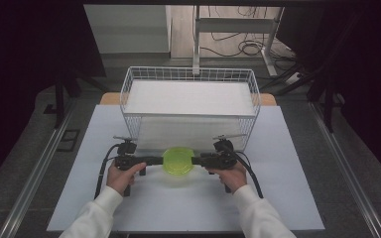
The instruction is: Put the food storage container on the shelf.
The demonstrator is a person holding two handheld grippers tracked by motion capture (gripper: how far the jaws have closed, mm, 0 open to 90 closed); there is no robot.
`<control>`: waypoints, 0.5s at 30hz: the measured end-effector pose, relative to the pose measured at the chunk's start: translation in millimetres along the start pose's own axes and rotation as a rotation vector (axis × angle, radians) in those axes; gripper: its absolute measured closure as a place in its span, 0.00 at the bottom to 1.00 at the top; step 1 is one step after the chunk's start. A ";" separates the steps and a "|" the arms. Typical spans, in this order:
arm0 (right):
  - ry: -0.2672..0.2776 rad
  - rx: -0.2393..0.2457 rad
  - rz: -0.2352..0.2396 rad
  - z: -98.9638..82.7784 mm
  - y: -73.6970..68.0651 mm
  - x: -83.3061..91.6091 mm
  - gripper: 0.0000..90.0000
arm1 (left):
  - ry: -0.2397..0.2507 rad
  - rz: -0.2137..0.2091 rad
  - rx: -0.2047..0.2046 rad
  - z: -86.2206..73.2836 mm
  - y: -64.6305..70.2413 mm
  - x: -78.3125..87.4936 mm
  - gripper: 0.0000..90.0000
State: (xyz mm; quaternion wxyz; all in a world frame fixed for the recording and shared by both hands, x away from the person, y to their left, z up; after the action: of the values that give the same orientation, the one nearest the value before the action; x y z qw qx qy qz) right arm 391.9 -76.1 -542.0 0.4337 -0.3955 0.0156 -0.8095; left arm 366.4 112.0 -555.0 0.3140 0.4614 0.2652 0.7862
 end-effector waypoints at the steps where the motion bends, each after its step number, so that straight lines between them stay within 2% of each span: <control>1: -0.005 0.001 0.000 -0.8 -0.5 -2.5 0.52 | 0.004 -0.001 0.005 0.1 -0.5 -1.3 0.46; 3: -0.010 -0.001 -0.007 -1.6 0.2 -4.7 0.53 | -0.002 -0.005 0.006 -0.6 -0.9 -2.8 0.47; 4: -0.014 -0.018 -0.007 -3.1 2.8 -8.0 0.56 | -0.010 -0.016 0.014 -1.4 -0.4 -4.0 0.49; 5: -0.014 -0.027 0.001 -3.4 3.2 -9.3 0.57 | -0.016 -0.036 0.030 -2.5 0.9 -6.6 0.50; 7: -0.016 -0.047 0.025 -4.8 2.2 -12.4 0.60 | -0.026 -0.038 0.036 -3.6 0.9 -8.1 0.54; 8: -0.016 -0.055 0.035 -5.0 1.3 -13.7 0.62 | -0.045 -0.051 0.056 -5.9 0.9 -11.0 0.56; 10: -0.014 -0.064 0.045 -4.8 0.7 -14.4 0.65 | -0.051 -0.065 0.066 -6.6 1.6 -12.5 0.58; 12: -0.006 -0.088 0.071 -3.9 0.3 -15.2 0.73 | -0.057 -0.096 0.089 -7.2 3.5 -15.4 0.67; 13: -0.003 -0.101 0.085 -3.7 -0.1 -15.3 0.76 | -0.064 -0.126 0.099 -7.9 5.7 -16.4 0.72; 14: -0.003 -0.128 0.111 -4.3 -0.9 -15.2 0.80 | -0.064 -0.123 0.106 -8.4 6.7 -17.9 0.79; 15: 0.000 -0.137 0.118 -4.4 -0.8 -14.5 0.81 | -0.056 -0.118 0.104 -8.3 6.7 -18.6 0.81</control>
State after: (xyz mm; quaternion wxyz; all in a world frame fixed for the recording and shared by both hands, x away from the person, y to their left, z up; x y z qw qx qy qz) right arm 393.0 -66.6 -553.8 0.4526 -0.4225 0.0941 -0.7796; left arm 364.3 92.8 -564.3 0.3428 0.4826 0.3237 0.7381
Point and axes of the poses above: each handheld gripper's, and its own axes: x roughly backward along the jaws, z roughly out of its top, y roughly to its right, the point moved 9 cm from there along -x, roughly forward along the jaws, and after that the axes turned 7 degrees about x, right-handed, at the moved point
